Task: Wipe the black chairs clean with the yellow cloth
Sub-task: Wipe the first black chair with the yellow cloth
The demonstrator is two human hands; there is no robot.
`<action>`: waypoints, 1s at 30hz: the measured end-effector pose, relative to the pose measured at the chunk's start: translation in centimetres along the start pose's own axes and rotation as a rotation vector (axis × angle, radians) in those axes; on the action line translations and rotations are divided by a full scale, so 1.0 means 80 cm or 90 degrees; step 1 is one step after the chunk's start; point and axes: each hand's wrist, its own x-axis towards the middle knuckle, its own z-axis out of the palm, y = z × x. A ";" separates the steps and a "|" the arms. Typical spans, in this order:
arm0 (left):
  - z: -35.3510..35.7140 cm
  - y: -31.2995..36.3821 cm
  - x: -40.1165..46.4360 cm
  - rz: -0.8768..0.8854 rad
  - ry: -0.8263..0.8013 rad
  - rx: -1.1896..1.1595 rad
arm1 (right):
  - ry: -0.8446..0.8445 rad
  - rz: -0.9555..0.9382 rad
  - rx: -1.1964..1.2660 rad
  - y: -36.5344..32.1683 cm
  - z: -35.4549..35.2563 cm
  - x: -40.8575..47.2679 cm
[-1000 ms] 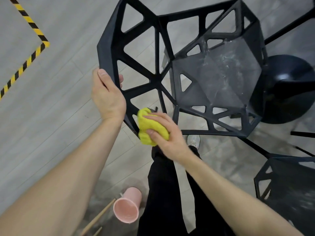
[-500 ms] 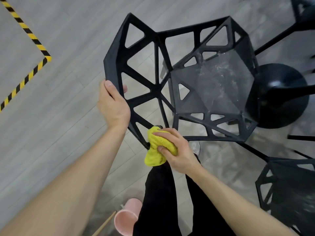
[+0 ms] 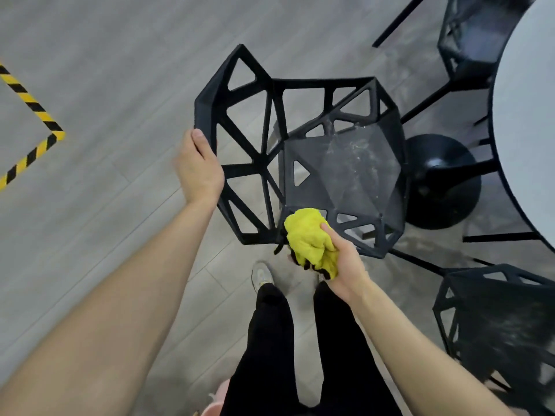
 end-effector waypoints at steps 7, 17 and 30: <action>-0.026 0.002 0.064 0.096 -0.061 0.020 | 0.056 -0.048 -0.032 -0.001 0.053 0.001; -0.074 -0.008 0.171 0.285 -0.027 0.316 | 0.072 -0.083 -0.085 -0.015 0.101 0.034; -0.021 0.008 -0.081 0.039 -0.590 -0.121 | -0.009 -0.106 -0.308 -0.069 0.110 0.057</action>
